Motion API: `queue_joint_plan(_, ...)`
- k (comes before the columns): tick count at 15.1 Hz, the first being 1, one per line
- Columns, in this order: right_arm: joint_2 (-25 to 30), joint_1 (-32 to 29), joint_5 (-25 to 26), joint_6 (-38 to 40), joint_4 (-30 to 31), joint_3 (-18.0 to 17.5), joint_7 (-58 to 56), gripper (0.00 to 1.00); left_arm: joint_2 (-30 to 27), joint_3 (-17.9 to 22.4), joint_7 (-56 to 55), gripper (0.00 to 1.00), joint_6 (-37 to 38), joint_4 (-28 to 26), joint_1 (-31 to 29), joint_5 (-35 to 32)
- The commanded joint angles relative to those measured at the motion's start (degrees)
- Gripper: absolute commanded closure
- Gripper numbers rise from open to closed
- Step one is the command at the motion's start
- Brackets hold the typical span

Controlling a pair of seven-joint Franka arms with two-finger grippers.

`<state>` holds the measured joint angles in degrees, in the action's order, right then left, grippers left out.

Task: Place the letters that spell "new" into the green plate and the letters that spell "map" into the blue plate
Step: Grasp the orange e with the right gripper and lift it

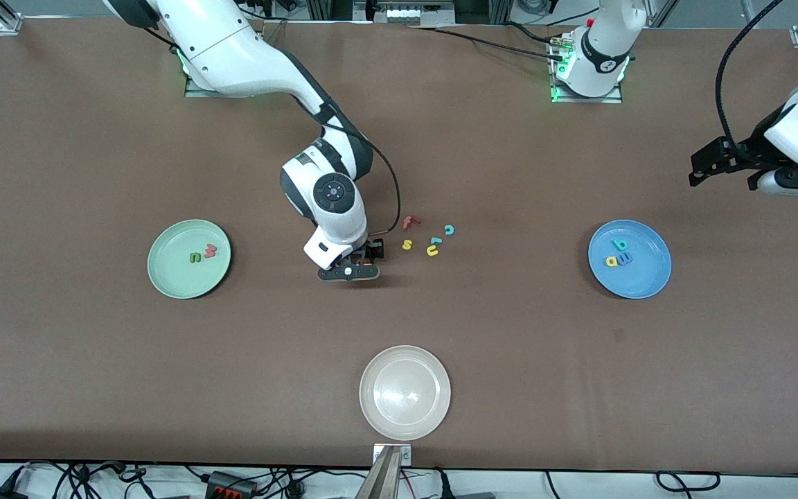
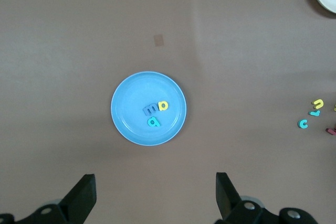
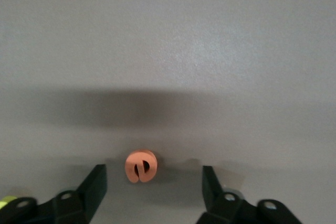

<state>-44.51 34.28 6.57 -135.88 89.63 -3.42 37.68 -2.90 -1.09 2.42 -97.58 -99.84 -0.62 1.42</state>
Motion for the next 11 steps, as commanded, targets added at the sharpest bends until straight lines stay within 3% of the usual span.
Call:
queue_joint_plan(1,-2.33,0.44,-1.74,0.27,-3.15,0.17,1.16,0.25,1.58,0.3,1.28,0.0,1.69,3.24,0.71,0.61)
queue_joint_plan(7,-3.39,0.61,-1.74,0.26,-3.93,0.17,2.22,0.28,1.58,0.12,1.19,0.0,1.43,3.51,0.97,0.43)
queue_joint_plan(9,-3.39,0.7,-1.74,0.53,-4.11,0.17,2.04,0.35,1.58,-0.23,1.19,0.0,1.43,3.51,0.97,0.43)
queue_joint_plan(11,-3.39,0.7,-1.83,0.53,-4.11,0.17,1.96,0.5,1.58,-0.32,1.19,0.0,1.52,3.51,0.97,0.43)
